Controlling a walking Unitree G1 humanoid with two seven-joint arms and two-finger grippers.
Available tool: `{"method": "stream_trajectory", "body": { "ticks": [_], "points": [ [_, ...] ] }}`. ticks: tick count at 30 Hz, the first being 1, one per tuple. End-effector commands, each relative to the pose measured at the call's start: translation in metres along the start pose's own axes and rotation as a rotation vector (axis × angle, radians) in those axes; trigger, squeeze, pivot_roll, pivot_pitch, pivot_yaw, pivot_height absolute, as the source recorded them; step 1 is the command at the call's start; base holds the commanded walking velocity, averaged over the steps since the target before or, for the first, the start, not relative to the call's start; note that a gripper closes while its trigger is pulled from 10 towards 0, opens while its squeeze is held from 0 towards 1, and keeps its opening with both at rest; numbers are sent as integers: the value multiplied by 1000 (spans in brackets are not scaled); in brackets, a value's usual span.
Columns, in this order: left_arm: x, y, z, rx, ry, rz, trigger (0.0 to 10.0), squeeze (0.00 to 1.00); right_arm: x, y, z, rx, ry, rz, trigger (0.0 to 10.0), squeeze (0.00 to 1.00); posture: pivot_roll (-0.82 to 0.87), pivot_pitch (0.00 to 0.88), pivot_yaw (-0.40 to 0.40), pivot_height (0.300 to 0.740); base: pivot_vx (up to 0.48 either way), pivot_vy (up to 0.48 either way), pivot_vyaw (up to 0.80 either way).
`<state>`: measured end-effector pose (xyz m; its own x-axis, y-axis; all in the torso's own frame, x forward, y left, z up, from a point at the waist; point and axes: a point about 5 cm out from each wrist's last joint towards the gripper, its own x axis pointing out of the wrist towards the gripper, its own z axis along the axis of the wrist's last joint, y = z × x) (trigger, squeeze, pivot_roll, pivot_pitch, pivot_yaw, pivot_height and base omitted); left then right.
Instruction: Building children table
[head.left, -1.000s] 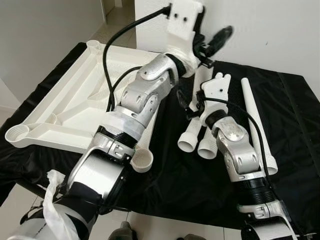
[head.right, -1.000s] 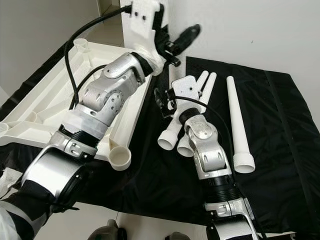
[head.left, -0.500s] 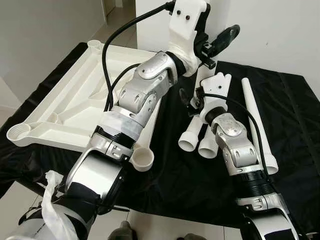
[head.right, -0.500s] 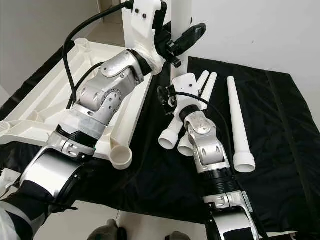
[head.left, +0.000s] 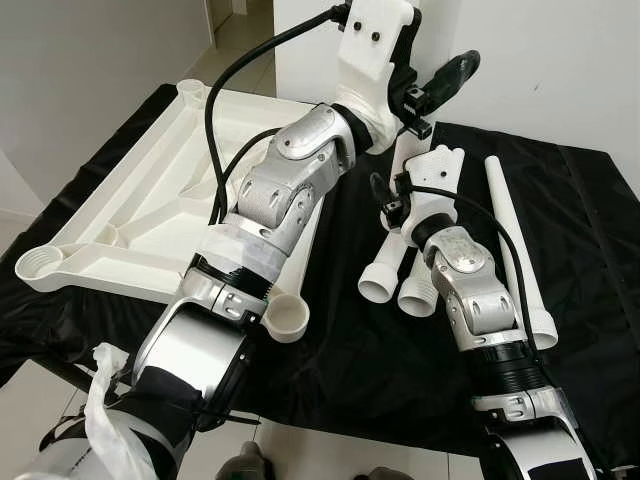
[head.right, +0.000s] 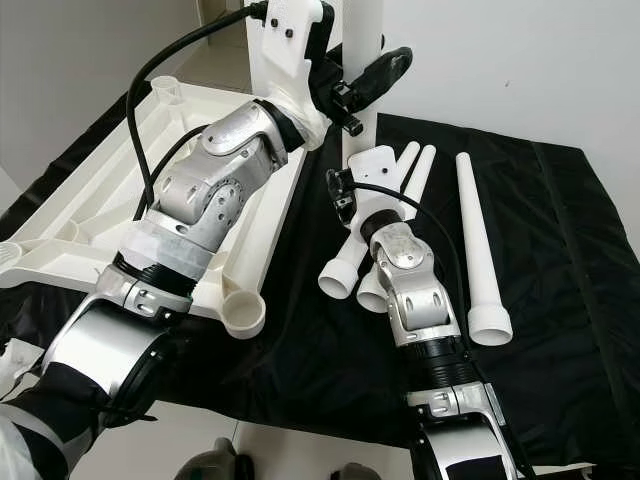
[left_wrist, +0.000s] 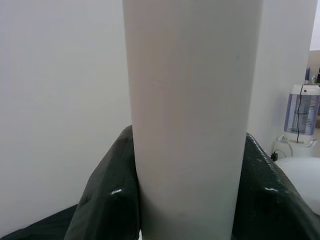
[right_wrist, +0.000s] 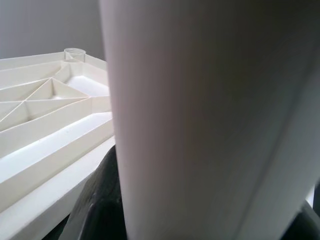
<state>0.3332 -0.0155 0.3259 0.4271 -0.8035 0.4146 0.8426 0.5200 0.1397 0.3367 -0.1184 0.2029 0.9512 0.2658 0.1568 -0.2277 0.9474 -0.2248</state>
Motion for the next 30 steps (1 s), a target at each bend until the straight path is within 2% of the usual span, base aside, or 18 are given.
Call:
{"method": "stream_trajectory", "body": {
  "ticks": [1, 21, 22, 23, 28, 29, 30],
  "points": [
    [4, -8, -4, -2, 30, -56, 10000, 0, 0, 1, 5, 3, -22, -19, 10000, 0, 28, 0, -6, 740, 0, 0, 0],
    [4, -8, -6, -7, 45, -57, 10000, 0, 0, 2, 8, 11, -30, -36, 10000, 0, 30, 0, -3, 740, 0, 0, 0],
    [4, -8, -7, -21, 47, -57, 10000, 886, 1, 2, 8, 12, -31, -38, 10000, 0, 30, 0, -4, 740, 0, 0, 0],
    [4, -8, -7, -38, 49, -60, 10000, 1000, 1, 2, 9, 14, -32, -42, 10000, 0, 31, 0, -5, 740, 0, 0, 0],
    [3, -8, -6, -35, 55, -79, 10000, 988, 1, -1, 9, 31, -35, -65, 10000, 0, 31, 0, -3, 740, 0, 0, 0],
    [2, -9, -5, -33, 52, -98, 10000, 59, 1, -1, 9, 38, -34, -72, 10000, 0, 31, 0, -3, 740, 0, 0, 0],
    [2, -9, -5, -33, 52, -98, 10000, 59, 1, -1, 9, 38, -34, -72, 10000, 0, 31, 0, -3, 740, 0, 0, 0]
  ]
}}
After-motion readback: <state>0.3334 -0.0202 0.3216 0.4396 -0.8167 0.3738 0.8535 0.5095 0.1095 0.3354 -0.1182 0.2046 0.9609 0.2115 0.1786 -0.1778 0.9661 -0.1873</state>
